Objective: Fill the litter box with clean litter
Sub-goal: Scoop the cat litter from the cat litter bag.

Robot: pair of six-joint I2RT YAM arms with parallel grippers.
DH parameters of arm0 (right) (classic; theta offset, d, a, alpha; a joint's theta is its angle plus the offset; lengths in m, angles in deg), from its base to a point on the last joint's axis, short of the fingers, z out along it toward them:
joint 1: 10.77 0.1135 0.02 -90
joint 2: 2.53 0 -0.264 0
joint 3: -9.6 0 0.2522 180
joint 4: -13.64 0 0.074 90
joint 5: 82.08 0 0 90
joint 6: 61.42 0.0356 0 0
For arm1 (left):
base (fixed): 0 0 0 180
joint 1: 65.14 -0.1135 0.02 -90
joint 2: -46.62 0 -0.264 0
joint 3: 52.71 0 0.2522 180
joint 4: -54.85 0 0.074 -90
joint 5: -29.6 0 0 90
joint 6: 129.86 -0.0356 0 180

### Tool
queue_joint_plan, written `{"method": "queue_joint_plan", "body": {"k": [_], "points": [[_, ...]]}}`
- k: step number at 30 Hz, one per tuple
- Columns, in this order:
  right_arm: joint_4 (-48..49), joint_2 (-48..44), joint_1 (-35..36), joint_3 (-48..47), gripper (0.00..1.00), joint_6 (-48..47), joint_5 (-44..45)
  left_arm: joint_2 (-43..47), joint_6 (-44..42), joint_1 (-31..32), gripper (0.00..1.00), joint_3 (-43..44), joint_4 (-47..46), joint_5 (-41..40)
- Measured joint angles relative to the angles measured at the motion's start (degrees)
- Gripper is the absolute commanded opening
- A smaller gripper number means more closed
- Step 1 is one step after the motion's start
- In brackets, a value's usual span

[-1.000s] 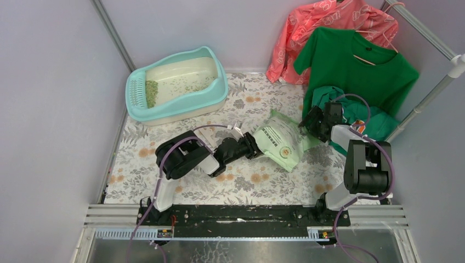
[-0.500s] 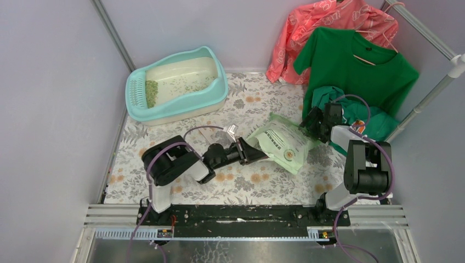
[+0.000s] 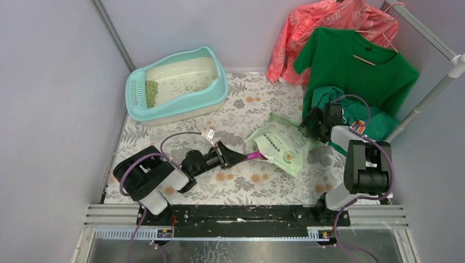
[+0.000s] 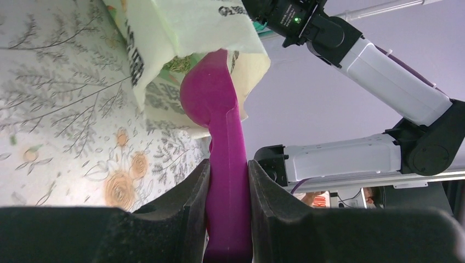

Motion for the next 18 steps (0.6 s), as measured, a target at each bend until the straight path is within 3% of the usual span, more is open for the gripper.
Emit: {"method": "queue_joint_plan", "body": {"k": [8, 18], "points": [[0.0, 0.0, 0.0, 0.0, 0.94, 0.0, 0.0, 1.7, 1.4, -4.6, 0.02, -9.2, -3.2, 1.0], [0.0, 0.0, 0.0, 0.0, 0.94, 0.0, -0.1, 4.9, 6.3, -7.8, 0.02, -13.1, -5.6, 2.1]]}}
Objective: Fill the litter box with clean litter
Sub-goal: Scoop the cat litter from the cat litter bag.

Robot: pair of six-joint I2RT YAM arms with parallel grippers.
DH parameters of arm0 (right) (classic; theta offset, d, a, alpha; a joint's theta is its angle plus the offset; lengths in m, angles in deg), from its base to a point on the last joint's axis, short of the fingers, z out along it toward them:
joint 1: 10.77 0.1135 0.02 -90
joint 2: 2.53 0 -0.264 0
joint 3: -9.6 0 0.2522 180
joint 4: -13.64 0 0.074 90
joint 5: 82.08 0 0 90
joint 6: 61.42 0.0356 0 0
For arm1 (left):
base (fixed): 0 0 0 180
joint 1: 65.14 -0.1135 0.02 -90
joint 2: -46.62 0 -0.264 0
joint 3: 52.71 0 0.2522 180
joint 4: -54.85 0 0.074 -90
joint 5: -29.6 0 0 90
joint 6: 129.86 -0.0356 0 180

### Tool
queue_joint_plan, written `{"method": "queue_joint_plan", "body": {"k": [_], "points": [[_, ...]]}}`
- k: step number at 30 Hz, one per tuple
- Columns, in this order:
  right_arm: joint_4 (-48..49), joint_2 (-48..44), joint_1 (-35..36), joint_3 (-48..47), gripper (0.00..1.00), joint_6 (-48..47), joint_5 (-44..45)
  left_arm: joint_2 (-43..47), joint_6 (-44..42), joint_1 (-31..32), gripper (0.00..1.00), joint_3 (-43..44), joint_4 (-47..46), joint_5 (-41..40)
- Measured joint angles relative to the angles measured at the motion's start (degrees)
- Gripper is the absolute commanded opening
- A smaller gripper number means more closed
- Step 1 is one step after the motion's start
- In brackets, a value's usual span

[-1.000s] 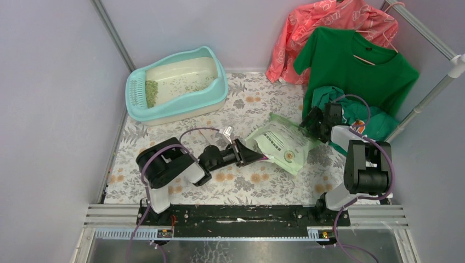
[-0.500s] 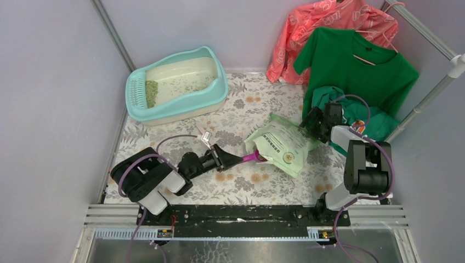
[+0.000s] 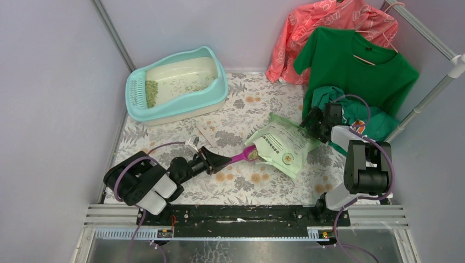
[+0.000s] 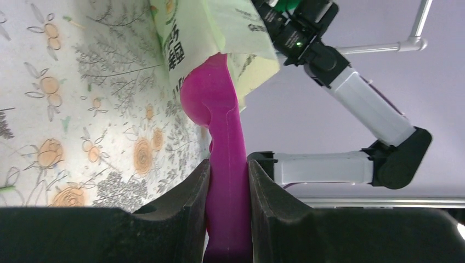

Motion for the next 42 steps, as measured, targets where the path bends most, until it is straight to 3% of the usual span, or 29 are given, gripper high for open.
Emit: {"method": "queue_joint_plan", "body": {"k": [10, 18, 26, 32, 42], "points": [[-0.2, 0.0, 0.0, 0.0, 0.94, 0.0, -0.3, 9.0, 3.0, -5.1, 0.03, 0.0, 0.7, 1.7], [-0.5, -0.2, 0.0, 0.0, 0.94, 0.0, -0.6, 1.6, 3.5, -5.6, 0.03, 0.0, 0.2, 3.2], [-0.5, -0.2, 0.0, 0.0, 0.94, -0.1, -0.8, 5.1, 4.7, -5.6, 0.01, 0.0, 0.4, 4.1], [-0.6, -0.3, 0.0, 0.0, 0.94, -0.1, -0.9, 15.5, 4.4, -5.8, 0.02, 0.0, 9.1, 4.5], [-0.8, -0.3, 0.0, 0.1, 0.94, 0.0, -1.4, 47.2, 2.2, -14.0, 0.03, 0.0, 40.2, 7.4]]}}
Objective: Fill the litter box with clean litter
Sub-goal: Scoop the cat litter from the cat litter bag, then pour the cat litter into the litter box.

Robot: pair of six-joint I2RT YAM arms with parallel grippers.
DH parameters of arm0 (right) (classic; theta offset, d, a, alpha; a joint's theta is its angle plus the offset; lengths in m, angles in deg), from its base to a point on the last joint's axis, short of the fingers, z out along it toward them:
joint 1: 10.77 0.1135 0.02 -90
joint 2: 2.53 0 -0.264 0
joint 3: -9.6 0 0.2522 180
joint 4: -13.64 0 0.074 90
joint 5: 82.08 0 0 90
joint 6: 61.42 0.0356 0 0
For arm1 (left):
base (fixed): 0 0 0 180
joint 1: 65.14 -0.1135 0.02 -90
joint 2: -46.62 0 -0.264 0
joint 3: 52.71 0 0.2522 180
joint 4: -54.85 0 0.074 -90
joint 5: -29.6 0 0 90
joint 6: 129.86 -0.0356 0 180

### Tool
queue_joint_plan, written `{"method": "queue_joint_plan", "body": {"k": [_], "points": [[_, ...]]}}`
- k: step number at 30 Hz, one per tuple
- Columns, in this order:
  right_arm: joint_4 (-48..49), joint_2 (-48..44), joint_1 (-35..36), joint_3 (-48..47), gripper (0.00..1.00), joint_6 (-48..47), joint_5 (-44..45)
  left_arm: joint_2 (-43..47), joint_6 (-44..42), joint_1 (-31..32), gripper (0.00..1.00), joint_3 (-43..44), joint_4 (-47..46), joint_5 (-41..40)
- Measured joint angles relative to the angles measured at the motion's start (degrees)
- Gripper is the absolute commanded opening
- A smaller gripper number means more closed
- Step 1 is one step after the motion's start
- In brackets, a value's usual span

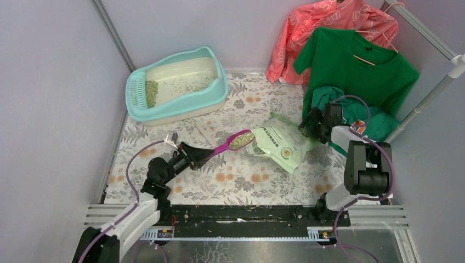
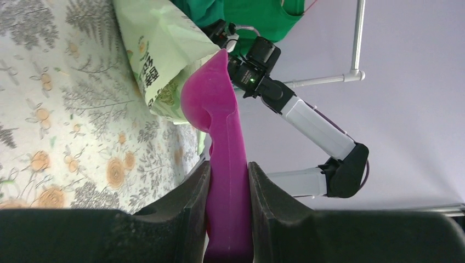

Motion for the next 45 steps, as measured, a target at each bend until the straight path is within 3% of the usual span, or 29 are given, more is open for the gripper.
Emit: {"method": "queue_joint_plan", "body": {"k": [7, 15, 24, 33, 45], "points": [[0.2, 0.0, 0.0, 0.2, 0.94, 0.1, -0.1, 8.9, -1.0, -3.6, 0.03, 0.0, 14.5, 3.5], [0.2, 0.0, 0.0, 0.2, 0.94, 0.1, -0.1, 10.1, -0.7, -5.7, 0.03, 0.0, 18.6, 6.7], [0.2, 0.0, 0.0, 0.2, 0.94, 0.1, -0.1, 15.6, 0.0, -14.3, 0.03, 0.0, 23.4, 13.0], [0.3, 0.0, 0.0, 0.2, 0.95, 0.2, -0.1, 3.0, 5.6, -19.8, 0.03, 1.6, 14.0, 17.5], [0.7, 0.4, 0.0, 0.2, 0.95, 0.2, -0.2, -13.7, 9.2, -27.5, 0.03, 20.7, 0.7, 19.3]]}}
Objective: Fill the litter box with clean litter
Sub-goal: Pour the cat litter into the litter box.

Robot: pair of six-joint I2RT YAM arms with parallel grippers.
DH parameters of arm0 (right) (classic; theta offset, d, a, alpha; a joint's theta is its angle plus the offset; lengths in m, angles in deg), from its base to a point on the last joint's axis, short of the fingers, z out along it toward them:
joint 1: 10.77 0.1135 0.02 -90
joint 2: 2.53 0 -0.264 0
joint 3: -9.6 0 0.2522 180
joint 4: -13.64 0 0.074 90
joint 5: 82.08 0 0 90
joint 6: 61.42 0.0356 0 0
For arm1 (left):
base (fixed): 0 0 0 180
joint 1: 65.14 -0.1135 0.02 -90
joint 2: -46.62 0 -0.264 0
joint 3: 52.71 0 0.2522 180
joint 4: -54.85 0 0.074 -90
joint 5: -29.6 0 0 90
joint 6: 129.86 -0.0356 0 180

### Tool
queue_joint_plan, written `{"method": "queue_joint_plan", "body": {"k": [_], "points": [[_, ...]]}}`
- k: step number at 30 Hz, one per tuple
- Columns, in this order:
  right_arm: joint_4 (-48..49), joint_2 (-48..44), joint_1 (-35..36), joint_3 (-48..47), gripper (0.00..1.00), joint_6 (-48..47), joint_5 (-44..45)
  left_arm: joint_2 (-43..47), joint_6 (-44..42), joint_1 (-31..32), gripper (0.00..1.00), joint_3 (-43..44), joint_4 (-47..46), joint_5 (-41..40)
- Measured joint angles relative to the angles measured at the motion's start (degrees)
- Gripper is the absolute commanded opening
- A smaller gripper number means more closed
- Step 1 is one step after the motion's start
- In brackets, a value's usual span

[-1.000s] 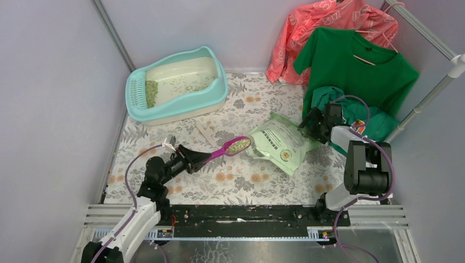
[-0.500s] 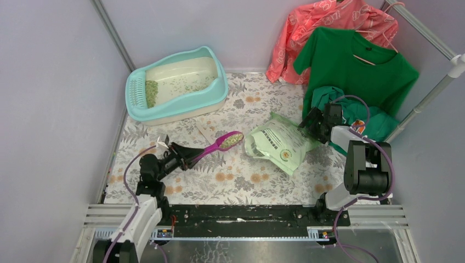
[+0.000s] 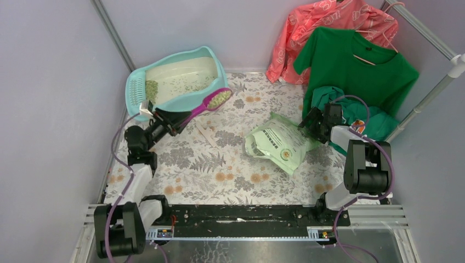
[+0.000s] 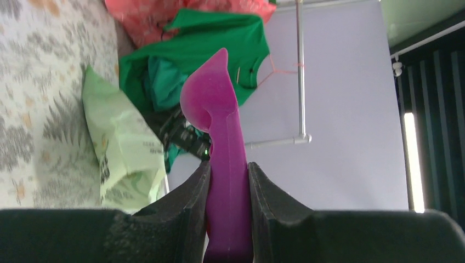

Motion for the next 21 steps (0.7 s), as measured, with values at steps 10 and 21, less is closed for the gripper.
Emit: {"method": "queue_joint_plan", "body": {"k": [10, 21], "points": [[1.0, 0.5, 0.0, 0.0, 0.95, 0.0, -0.7, -13.7, -6.6, -11.0, 0.04, 16.9, 2.5, -3.3], [1.6, 1.0, -0.1, 0.0, 0.96, 0.2, -1.0, -24.1, -29.5, -9.8, 0.04, 38.5, 24.6, -17.8]]}}
